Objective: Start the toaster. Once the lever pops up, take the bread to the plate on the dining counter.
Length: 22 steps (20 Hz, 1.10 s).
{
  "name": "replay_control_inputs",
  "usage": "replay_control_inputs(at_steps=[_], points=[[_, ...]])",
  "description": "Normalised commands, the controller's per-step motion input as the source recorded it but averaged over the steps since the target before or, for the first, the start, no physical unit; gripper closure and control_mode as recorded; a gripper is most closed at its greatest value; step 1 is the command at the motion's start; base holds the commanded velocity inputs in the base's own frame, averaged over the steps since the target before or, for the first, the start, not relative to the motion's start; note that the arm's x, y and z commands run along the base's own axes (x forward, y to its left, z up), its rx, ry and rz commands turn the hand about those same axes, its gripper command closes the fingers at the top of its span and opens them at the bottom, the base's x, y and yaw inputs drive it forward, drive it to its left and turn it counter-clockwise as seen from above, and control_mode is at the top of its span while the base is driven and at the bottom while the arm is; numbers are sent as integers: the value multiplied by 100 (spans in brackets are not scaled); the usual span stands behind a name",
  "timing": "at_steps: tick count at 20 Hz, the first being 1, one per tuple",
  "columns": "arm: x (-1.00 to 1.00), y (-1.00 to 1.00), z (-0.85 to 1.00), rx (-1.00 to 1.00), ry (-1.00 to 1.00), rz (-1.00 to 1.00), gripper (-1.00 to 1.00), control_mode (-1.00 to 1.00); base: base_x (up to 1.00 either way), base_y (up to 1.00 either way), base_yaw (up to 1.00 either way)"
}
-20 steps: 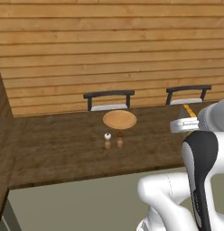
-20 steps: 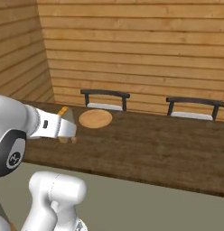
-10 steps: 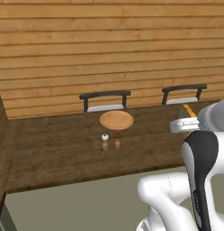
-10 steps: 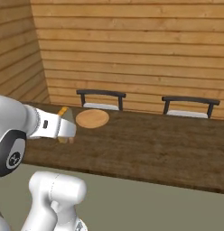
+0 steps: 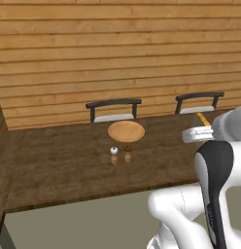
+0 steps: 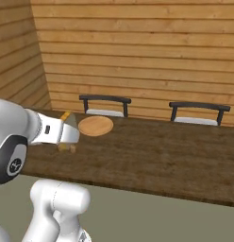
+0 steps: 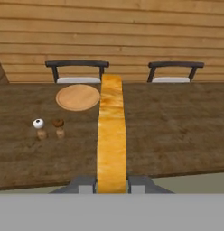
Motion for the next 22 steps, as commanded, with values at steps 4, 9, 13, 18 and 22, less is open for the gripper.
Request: replay_control_inputs(at_steps=[4, 9, 13, 18, 22], points=[[66, 27, 0, 5, 0, 7, 100, -100, 0, 0, 0], [86, 37, 0, 9, 0, 12, 100, -100, 0, 0, 0], [81, 30, -7, 7, 1, 14, 100, -100, 0, 0, 0], [66, 33, -15, 7, 6, 13, 100, -100, 0, 0, 0], [26, 30, -25, 8, 13, 5, 100, -100, 0, 0, 0]])
